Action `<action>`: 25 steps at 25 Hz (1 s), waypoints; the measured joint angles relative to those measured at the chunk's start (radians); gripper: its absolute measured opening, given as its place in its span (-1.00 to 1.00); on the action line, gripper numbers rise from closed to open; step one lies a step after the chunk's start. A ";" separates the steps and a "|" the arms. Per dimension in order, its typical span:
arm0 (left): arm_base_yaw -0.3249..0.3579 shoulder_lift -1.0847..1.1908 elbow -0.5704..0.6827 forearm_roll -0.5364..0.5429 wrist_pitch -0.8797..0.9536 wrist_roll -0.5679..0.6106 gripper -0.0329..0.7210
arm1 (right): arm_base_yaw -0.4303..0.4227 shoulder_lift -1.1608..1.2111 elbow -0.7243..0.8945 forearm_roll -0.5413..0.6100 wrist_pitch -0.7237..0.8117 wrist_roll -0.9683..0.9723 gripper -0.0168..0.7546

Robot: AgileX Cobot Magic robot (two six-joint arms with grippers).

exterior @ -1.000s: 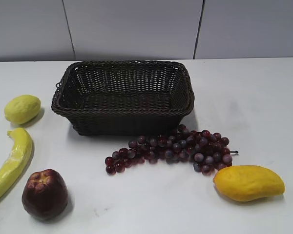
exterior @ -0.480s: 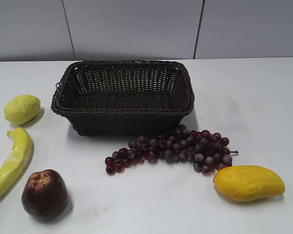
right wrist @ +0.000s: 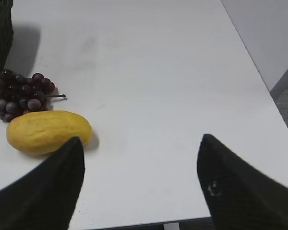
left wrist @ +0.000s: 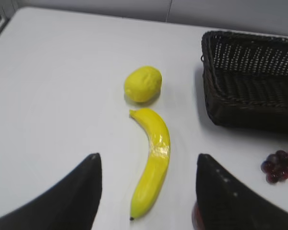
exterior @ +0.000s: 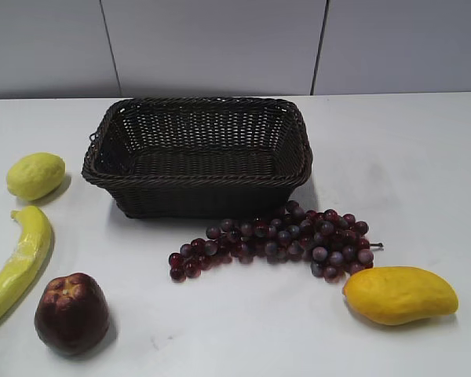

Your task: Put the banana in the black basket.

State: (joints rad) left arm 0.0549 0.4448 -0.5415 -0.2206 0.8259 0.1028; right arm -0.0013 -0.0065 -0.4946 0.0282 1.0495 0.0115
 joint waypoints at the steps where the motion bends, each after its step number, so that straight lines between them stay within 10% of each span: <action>1: 0.000 0.057 0.000 -0.014 -0.009 0.000 0.69 | 0.000 0.000 0.000 0.000 0.000 0.000 0.56; 25: -0.170 0.987 -0.232 -0.075 -0.066 0.089 0.69 | 0.000 0.000 0.000 0.000 0.000 0.000 0.56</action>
State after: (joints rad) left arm -0.1155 1.4320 -0.7733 -0.2955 0.7595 0.1920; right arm -0.0013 -0.0065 -0.4946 0.0282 1.0495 0.0115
